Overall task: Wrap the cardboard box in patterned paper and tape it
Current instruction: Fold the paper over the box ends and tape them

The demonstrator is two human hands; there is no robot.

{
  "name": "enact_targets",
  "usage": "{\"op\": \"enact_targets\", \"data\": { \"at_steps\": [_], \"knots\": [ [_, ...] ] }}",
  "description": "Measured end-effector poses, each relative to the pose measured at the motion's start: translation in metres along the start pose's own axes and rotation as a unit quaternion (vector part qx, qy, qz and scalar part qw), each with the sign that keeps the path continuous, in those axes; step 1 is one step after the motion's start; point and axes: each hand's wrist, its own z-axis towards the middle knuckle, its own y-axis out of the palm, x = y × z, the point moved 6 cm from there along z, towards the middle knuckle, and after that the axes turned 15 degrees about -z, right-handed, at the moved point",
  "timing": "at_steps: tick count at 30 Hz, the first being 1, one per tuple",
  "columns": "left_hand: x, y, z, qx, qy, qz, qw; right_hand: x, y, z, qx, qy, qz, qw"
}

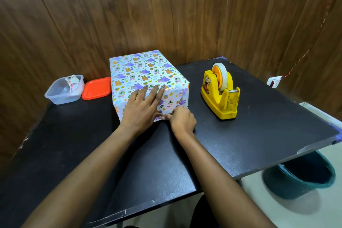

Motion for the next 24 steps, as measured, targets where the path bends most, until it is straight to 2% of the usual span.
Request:
{"op": "enact_targets", "data": {
  "at_steps": [5,10,11,13,16,17,18,20,22,24],
  "knots": [
    [0.001,-0.004,0.001,-0.009,0.000,-0.008,1.000,0.004,0.001,0.007,-0.039,0.014,0.011,0.999],
    [0.002,-0.006,0.001,-0.051,-0.029,-0.052,0.997,0.017,-0.018,-0.001,-0.126,-0.002,0.193,0.973],
    [0.003,-0.008,0.002,-0.057,-0.038,-0.056,0.996,0.021,-0.031,-0.001,-0.105,-0.019,0.217,0.970],
    [0.008,-0.013,0.007,-0.056,-0.047,-0.051,0.996,0.031,-0.070,-0.001,0.002,-0.051,0.208,0.977],
    [0.017,-0.019,0.021,-0.054,-0.065,-0.053,0.995,0.057,-0.137,-0.007,0.228,-0.028,0.037,0.973],
    [0.019,-0.021,0.026,-0.059,-0.072,-0.057,0.994,0.067,-0.152,-0.006,0.265,-0.004,-0.027,0.964],
    [0.020,-0.021,0.031,-0.062,-0.077,-0.060,0.993,0.079,-0.159,0.002,0.258,0.026,-0.074,0.963],
    [0.020,-0.021,0.039,-0.071,-0.088,-0.060,0.992,0.100,-0.156,0.025,0.144,0.080,-0.062,0.984],
    [0.021,-0.021,0.043,-0.074,-0.095,-0.062,0.991,0.111,-0.148,0.040,0.024,0.097,0.082,0.992],
    [0.021,-0.016,0.044,-0.099,-0.114,-0.094,0.984,0.112,-0.150,0.044,-0.008,0.104,0.202,0.974]
  ]
}}
